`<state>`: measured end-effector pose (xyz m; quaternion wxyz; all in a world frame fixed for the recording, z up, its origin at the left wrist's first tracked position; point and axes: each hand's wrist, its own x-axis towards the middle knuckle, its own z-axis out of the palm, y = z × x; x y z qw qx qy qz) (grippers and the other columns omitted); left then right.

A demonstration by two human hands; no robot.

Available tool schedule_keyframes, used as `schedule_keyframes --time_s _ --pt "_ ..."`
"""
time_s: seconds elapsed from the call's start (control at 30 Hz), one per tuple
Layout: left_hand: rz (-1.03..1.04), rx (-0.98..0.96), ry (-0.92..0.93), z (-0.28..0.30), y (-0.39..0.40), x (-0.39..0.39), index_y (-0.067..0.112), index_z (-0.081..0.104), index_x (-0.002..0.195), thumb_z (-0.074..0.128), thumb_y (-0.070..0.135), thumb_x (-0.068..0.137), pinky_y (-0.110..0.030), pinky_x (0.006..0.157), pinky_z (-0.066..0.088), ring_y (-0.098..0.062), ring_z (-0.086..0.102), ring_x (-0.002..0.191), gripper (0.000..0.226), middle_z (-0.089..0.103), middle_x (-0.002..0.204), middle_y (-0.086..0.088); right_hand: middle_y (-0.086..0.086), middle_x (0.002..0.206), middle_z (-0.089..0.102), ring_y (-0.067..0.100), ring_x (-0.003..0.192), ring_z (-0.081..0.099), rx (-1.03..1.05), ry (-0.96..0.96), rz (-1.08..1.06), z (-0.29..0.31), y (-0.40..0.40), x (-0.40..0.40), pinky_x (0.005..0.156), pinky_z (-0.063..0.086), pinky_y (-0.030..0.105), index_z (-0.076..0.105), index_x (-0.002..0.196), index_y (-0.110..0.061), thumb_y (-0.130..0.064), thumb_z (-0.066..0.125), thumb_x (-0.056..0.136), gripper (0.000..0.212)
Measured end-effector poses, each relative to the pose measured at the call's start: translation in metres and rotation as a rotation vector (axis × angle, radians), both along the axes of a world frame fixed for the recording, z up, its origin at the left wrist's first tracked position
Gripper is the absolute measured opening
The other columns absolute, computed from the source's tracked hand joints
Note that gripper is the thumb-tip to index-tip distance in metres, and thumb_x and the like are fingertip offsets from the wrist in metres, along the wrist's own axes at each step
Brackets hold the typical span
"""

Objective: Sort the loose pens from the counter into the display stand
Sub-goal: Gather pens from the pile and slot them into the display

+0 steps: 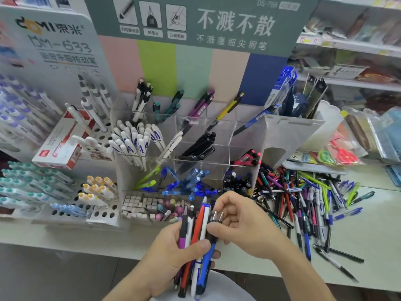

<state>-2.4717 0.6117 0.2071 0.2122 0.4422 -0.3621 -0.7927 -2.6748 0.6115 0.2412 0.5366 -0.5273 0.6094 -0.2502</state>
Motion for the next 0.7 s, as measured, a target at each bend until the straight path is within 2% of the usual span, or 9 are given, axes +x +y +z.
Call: schedule_keyframes --time_s 0.17,0.23,0.3,0.4,0.5,0.6,0.63,0.7 --pt "0.005 0.008 0.043 0.001 -0.001 0.001 0.008 0.06 0.129 0.07 0.012 0.086 -0.047 0.086 0.058 -0.041 0.071 0.103 0.044 0.072 0.112 -0.022 0.027 0.086 0.069 0.019 0.059 0.065 0.05 -0.18 -0.063 0.006 -0.002 -0.009 0.054 0.052 0.025 0.059 0.105 -0.004 -0.001 0.077 0.087 0.025" --pt "0.03 0.02 0.068 0.002 -0.002 0.003 0.005 0.059 0.127 0.068 0.011 0.087 -0.048 0.083 0.058 -0.044 0.071 0.099 0.042 0.072 0.109 -0.027 0.025 0.084 0.07 0.022 0.06 0.066 0.041 -0.213 -0.08 0.005 -0.002 -0.015 0.057 0.053 0.028 0.066 0.107 -0.004 0.0 0.074 0.089 0.02" --pt "0.067 0.03 0.079 0.002 -0.002 0.004 0.0 0.059 0.124 0.067 0.01 0.087 -0.045 0.074 0.06 -0.044 0.072 0.09 0.04 0.072 0.103 -0.03 0.021 0.078 0.072 0.027 0.061 0.067 0.008 -0.221 -0.12 0.008 -0.003 -0.022 0.059 0.055 0.034 0.07 0.1 -0.003 0.0 0.072 0.09 0.01" --pt "0.119 0.04 0.07 0.0 -0.004 0.008 -0.005 0.061 0.119 0.068 0.011 0.082 -0.038 0.062 0.059 -0.035 0.07 0.069 0.041 0.071 0.085 -0.028 0.019 0.067 0.068 0.023 0.053 0.064 -0.057 -0.273 -0.261 0.019 -0.003 -0.035 0.051 0.052 0.025 0.068 0.093 0.006 0.008 0.068 0.088 0.006" --pt "0.106 0.031 0.083 -0.002 -0.006 0.015 -0.01 0.06 0.114 0.076 0.013 0.084 -0.037 0.065 0.057 -0.033 0.066 0.068 0.041 0.068 0.079 -0.026 0.019 0.069 0.067 0.023 0.054 0.064 -0.11 -0.315 -0.363 0.028 -0.003 -0.041 0.052 0.052 0.023 0.069 0.089 0.002 -0.003 0.071 0.081 0.009" --pt "0.101 0.007 0.109 -0.002 -0.01 0.019 -0.01 0.059 0.109 0.083 0.019 0.076 -0.038 0.07 0.055 -0.034 0.062 0.069 0.05 0.064 0.077 -0.028 0.023 0.072 0.064 0.026 0.054 0.065 -0.111 -0.419 -0.433 0.03 -0.004 -0.04 0.05 0.054 0.027 0.07 0.08 -0.003 -0.007 0.072 0.075 0.007" --pt "0.103 -0.015 0.113 -0.003 -0.012 0.019 -0.008 0.058 0.108 0.086 0.023 0.073 -0.039 0.07 0.053 -0.033 0.06 0.068 0.054 0.062 0.074 -0.027 0.025 0.072 0.063 0.027 0.053 0.065 -0.099 -0.459 -0.447 0.029 -0.004 -0.038 0.049 0.054 0.027 0.069 0.08 -0.002 -0.01 0.077 0.073 0.013" --pt "0.154 -0.049 0.115 -0.001 -0.016 0.016 -0.003 0.058 0.106 0.091 0.031 0.066 -0.037 0.064 0.049 -0.029 0.054 0.058 0.062 0.055 0.063 -0.022 0.027 0.074 0.062 0.03 0.055 0.067 -0.077 -0.546 -0.458 0.026 -0.003 -0.03 0.049 0.056 0.029 0.069 0.077 -0.002 -0.028 0.098 0.057 0.043"
